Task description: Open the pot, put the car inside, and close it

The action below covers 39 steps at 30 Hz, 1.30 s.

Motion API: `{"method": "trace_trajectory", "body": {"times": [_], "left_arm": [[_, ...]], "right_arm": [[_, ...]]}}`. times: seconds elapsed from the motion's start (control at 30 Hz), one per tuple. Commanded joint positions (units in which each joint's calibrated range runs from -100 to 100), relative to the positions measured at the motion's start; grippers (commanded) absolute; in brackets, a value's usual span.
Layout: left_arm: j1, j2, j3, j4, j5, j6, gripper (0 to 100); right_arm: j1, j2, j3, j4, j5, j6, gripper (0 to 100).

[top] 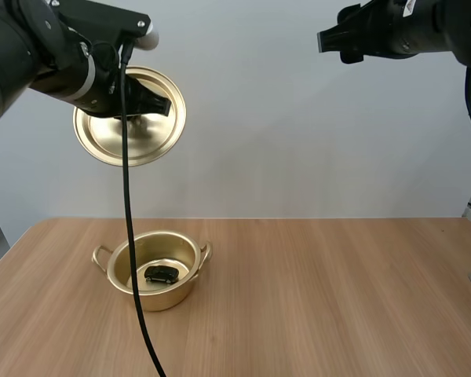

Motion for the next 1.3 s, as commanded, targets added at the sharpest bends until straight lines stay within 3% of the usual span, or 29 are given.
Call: {"method": "trace_trajectory", "body": {"times": [0.0, 0.47, 0.87, 1.27], "left_arm": [[0.00, 3.23, 0.04, -0.54, 4.18, -0.05, 0], [0.00, 13.66, 0.04, -2.23, 20.40, -1.14, 0], [0.00, 17.26, 3.04, -2.10, 23.60, -1.40, 0], [0.00, 17.99, 9.54, -1.45, 19.18, -0.62, 0]], "right_arm": [[-0.02, -0.33, 0.03, -0.07, 0.43, 0.01, 100], [-0.02, -0.76, 0.03, -1.29, 0.32, 0.01, 100], [-0.02, -0.76, 0.03, -1.52, 0.32, 0.01, 100], [-0.02, -0.76, 0.03, -1.76, 0.32, 0.01, 100]]}}
